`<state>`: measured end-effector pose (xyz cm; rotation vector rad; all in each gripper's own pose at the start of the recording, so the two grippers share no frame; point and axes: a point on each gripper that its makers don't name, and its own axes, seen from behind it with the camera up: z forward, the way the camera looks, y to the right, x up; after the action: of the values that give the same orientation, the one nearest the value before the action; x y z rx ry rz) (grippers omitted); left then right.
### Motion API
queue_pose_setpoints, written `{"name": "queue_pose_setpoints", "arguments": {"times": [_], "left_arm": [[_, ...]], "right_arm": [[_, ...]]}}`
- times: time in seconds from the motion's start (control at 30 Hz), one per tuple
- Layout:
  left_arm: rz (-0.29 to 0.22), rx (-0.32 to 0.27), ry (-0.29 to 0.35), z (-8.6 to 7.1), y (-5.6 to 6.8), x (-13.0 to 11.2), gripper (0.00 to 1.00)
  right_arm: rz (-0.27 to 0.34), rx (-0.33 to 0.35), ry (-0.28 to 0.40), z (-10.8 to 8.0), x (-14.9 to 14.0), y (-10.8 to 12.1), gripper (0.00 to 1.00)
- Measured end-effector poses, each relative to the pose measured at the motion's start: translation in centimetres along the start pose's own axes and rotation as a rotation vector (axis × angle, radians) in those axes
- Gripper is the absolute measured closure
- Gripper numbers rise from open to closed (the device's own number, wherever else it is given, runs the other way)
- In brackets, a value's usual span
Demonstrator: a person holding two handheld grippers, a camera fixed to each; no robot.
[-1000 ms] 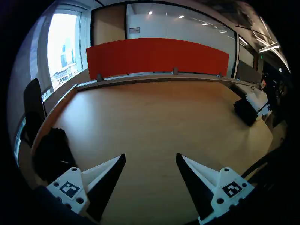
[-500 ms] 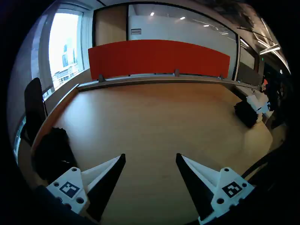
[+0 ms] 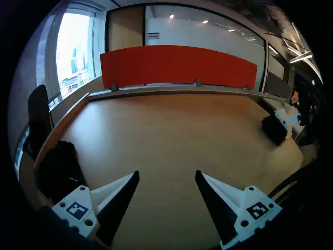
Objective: Fold towel
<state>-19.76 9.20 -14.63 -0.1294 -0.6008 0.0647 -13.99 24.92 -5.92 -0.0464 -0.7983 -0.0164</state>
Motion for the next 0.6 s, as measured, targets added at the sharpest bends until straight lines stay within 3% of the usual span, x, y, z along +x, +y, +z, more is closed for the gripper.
{"name": "queue_pose_setpoints", "arguments": {"times": [0.27, 0.6], "left_arm": [[-0.012, 0.005, 0.002, 0.0, -0.2, 0.0, 0.0], [-0.021, 0.002, 0.008, 0.2, -0.3, 0.2, 0.0]], "right_arm": [[-0.004, -0.017, 0.048, -0.1, 1.1, -0.8, 0.07], [0.008, -0.049, 0.225, -1.4, 5.8, -2.2, 0.07]]}}
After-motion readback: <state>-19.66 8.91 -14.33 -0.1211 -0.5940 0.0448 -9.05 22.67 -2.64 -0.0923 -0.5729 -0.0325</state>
